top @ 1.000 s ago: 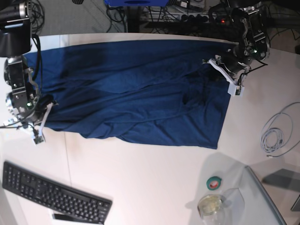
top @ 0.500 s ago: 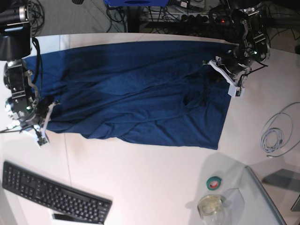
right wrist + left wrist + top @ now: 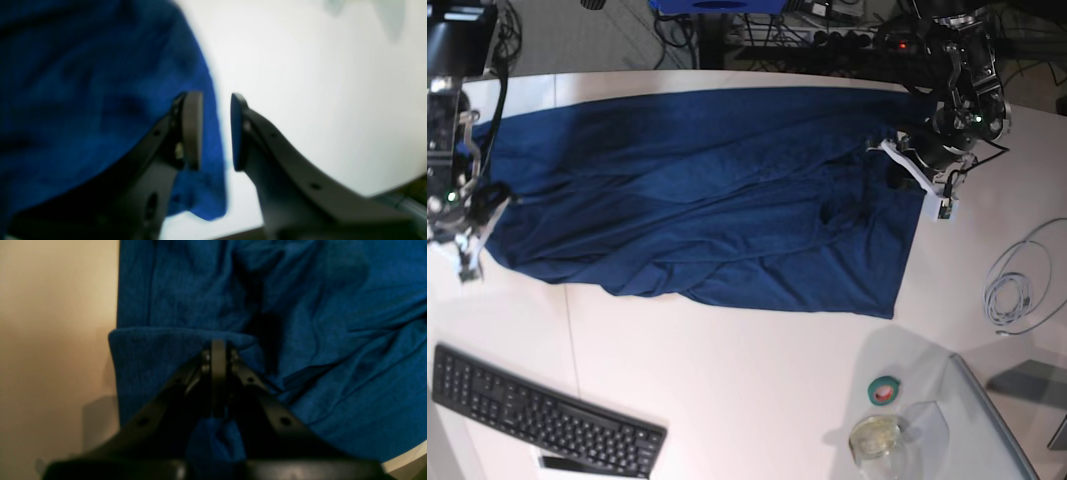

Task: Layout the t-shirt on the table in an organized manner, then fold the t-shirt properly
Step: 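Hold the shirt edge with both grippers and pull it taut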

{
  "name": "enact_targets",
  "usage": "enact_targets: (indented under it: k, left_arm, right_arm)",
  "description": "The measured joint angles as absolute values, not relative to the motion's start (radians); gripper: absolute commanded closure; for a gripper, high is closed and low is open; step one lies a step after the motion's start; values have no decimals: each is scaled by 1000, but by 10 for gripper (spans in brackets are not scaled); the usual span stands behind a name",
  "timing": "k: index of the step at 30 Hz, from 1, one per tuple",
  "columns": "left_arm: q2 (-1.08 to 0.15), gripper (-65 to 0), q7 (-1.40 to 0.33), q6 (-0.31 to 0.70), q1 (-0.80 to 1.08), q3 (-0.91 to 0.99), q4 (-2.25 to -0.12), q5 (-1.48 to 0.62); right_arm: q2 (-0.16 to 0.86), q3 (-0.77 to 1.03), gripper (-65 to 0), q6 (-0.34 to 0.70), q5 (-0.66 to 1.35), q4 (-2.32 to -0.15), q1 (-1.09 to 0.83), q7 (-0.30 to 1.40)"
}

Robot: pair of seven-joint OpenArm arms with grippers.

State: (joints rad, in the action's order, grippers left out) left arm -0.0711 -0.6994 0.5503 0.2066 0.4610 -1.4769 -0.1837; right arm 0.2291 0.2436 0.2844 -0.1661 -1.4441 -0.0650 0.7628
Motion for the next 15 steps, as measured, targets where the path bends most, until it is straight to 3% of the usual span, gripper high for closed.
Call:
enact_targets:
  k: [4,9,15]
  left_arm:
    - [-71,0,-700,550,211,461,-1484,-181]
    - [-72,0,-700,550,211,460,-1471,-175]
    - [-77,0,-699,551,214,459,-1439,-171]
  right_arm:
    - [190,242,-80,291,-161,-1384,-133,710]
    - [214,247,-77,284,-165,-1259,-107,615]
    - [178,323,-75,267,-171,-1337,-224,569]
